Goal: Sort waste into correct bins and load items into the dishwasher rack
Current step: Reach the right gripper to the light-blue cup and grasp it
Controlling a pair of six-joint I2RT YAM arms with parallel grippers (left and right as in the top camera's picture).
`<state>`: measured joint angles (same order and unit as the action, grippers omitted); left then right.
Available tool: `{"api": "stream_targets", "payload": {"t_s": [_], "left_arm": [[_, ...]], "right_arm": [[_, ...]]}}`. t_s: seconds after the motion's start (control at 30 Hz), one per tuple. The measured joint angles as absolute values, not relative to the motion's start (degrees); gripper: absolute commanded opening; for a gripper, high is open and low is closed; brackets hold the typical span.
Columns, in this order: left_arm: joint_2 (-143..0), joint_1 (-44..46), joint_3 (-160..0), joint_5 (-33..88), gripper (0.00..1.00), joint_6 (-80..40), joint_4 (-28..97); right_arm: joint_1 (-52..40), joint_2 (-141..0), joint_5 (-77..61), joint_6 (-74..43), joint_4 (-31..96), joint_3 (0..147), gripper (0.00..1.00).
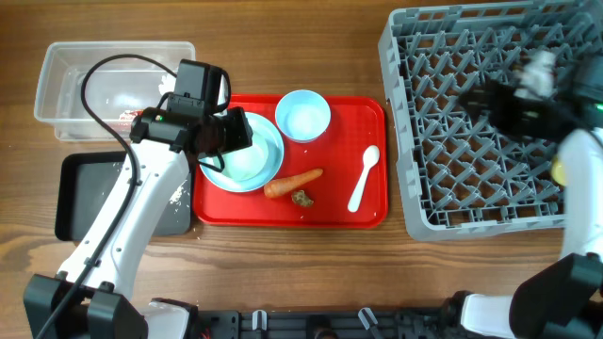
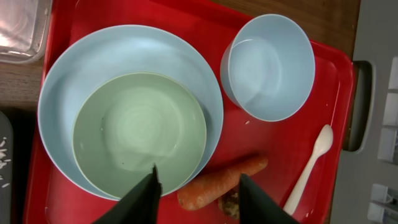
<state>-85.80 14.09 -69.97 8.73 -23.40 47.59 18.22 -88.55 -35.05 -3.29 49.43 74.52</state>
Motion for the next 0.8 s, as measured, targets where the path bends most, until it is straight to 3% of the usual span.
{"api": "stream_targets", "payload": {"t_s": [0.27,0.43,0.7,0.8], "left_arm": [[-85.8,14.1,-70.0,7.7,0.60,-23.2,49.6],[-85.8,13.0,-70.0,5.9,0.65,-23.2,52.6],[-85.8,5.9,-70.0,3.9,0.68,-24.8,55.5],[-85.8,4.4,-70.0,3.8,0.69,-25.3,55.8]], "right_arm": [[-7.8,-88.6,-21.6,-5.1,39.1,74.5,0.93],[-18.3,-91.2,-12.9,-8.4,31.4,74.5,0.93],[-24.3,-103.4,-6.3,-15.9,25.7,74.6,0.81],[-24.7,-108.2,-4.4,-19.3,24.6,74.6,0.70]]}}
